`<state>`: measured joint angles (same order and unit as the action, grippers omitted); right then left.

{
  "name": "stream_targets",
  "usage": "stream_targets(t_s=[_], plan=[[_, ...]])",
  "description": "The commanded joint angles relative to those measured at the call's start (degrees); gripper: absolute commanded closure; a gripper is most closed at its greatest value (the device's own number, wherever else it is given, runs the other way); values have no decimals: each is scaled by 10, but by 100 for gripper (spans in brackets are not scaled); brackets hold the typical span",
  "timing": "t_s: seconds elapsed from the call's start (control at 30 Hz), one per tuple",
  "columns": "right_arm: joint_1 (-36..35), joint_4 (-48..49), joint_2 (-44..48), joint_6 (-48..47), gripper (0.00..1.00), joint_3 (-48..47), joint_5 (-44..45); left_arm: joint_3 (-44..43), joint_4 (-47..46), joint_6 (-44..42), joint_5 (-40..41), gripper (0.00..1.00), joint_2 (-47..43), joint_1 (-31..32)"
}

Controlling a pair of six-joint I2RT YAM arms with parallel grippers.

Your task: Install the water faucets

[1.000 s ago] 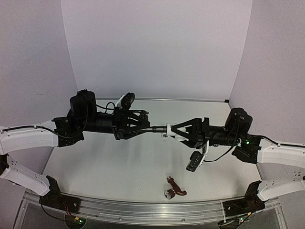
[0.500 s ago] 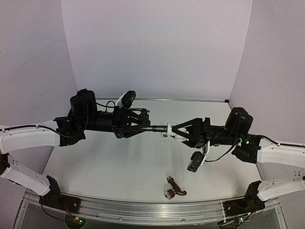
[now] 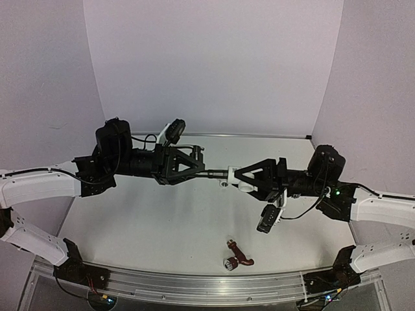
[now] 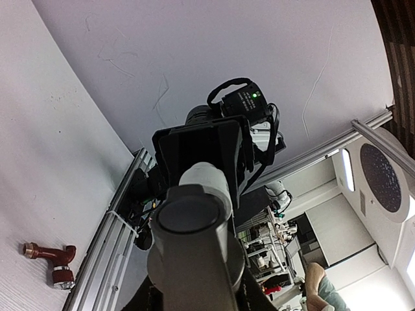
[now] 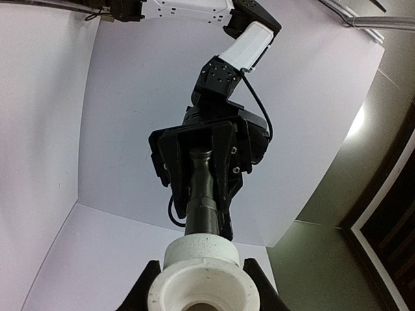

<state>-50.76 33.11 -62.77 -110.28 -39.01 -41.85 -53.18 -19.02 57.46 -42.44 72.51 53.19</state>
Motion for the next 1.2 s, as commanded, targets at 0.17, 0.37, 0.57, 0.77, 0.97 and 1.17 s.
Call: stream_targets(t_s=[0.17, 0.37, 0.57, 0.77, 0.97, 1.17], plan=[[-8, 14, 17, 133, 100, -61, -19, -41, 11, -70, -30, 100, 12, 13], [-8, -40, 25, 214, 100, -88, -33, -51, 12, -95, -47, 100, 20, 16], [-8, -79, 33, 257, 100, -101, -62, -60, 7, -113, -77, 100, 28, 16], [-8, -90, 40, 258, 100, -96, -87, -77, 35, -133, -91, 100, 33, 16], [-8, -115, 43, 230, 100, -89, -109, -90, 61, -152, -110, 100, 33, 17], [-8, -116, 46, 157, 100, -63, -119, -92, 59, -144, -128, 100, 39, 17]])
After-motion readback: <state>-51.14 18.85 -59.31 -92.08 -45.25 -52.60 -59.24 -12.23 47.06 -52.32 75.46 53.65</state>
